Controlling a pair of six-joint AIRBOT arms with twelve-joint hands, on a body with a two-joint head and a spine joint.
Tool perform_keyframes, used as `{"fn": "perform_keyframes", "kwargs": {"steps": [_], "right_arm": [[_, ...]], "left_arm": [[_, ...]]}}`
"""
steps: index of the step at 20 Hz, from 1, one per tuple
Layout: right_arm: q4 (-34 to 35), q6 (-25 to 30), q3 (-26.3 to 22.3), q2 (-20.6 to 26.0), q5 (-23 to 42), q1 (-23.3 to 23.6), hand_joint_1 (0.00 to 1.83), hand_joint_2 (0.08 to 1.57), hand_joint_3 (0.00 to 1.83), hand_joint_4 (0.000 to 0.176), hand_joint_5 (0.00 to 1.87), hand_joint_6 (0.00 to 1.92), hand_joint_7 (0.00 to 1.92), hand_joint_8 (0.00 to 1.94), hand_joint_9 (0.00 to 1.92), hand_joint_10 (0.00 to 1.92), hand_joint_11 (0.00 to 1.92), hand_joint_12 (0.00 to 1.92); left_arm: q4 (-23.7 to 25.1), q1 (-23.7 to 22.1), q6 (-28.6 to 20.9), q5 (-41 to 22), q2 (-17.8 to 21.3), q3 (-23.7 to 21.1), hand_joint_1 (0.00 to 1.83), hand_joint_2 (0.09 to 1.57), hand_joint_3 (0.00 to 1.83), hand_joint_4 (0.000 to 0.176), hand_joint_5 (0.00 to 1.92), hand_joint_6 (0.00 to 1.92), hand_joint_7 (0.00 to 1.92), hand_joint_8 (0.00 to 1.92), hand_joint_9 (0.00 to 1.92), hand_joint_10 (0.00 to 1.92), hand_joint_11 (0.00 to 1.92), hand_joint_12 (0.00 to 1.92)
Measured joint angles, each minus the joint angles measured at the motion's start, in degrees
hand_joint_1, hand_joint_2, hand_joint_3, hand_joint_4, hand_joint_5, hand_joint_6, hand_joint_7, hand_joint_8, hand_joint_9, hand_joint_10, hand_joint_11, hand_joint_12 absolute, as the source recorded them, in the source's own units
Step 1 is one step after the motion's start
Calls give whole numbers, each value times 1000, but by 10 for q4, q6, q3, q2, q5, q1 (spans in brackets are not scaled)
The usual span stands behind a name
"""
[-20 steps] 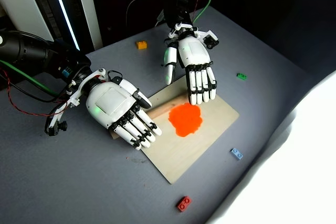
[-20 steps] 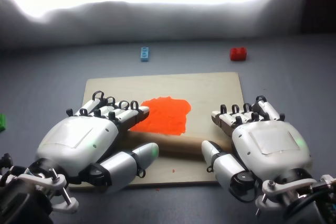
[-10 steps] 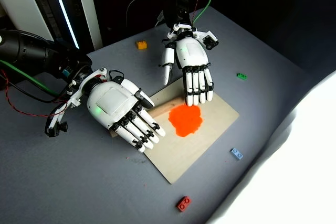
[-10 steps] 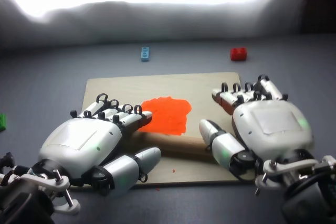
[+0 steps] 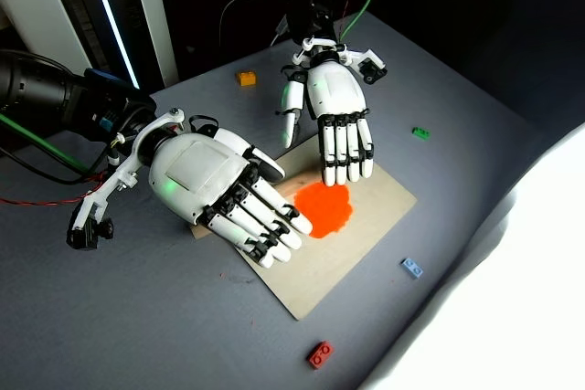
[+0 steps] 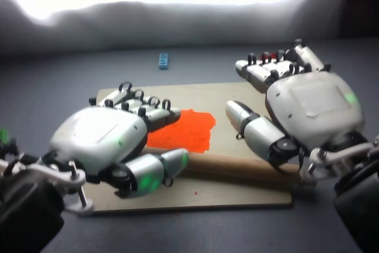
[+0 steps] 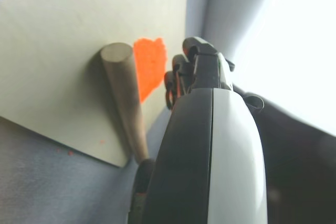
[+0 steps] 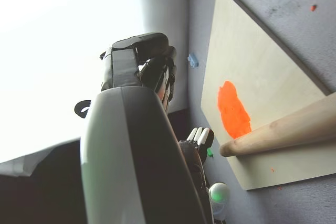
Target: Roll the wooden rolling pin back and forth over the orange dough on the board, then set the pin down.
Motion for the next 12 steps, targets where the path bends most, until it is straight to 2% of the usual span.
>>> {"fn": "perform_keyframes", "kwargs": {"steps": [4,5,7,8,10,12], "right_arm": [[-23,39,0,40,-29,27,0,1388,0,0,426,17,485,0,467,74,0,1159],[-51,58,0,56,-36,38,0,1388,0,0,426,17,485,0,467,74,0,1159],[-71,80,-8,84,-48,64,0,1388,0,0,426,17,485,0,467,75,0,1159],[-75,102,-16,109,-70,83,0,1388,0,0,426,17,485,0,467,75,0,1159],[-67,147,-24,142,-132,118,0,1384,0,0,435,20,498,5,482,82,0,1184],[-49,156,-26,146,-160,133,0,1383,0,0,438,21,502,6,486,84,0,1191]], "left_arm": [[-60,-49,96,80,49,-26,0,1416,0,0,342,6,371,2,254,0,0,439],[-100,-59,132,104,65,-39,0,1416,0,0,342,6,371,1,254,0,0,439],[-149,-69,170,133,86,-59,0,1416,0,0,342,5,371,1,254,0,0,439],[-182,-90,212,154,94,-67,0,1416,0,0,342,5,371,1,254,0,0,439],[-216,-131,264,167,104,-80,0,1413,0,0,347,7,374,3,260,3,0,440],[-247,-156,300,173,104,-83,0,1413,0,0,349,7,375,3,262,3,0,443]]}}
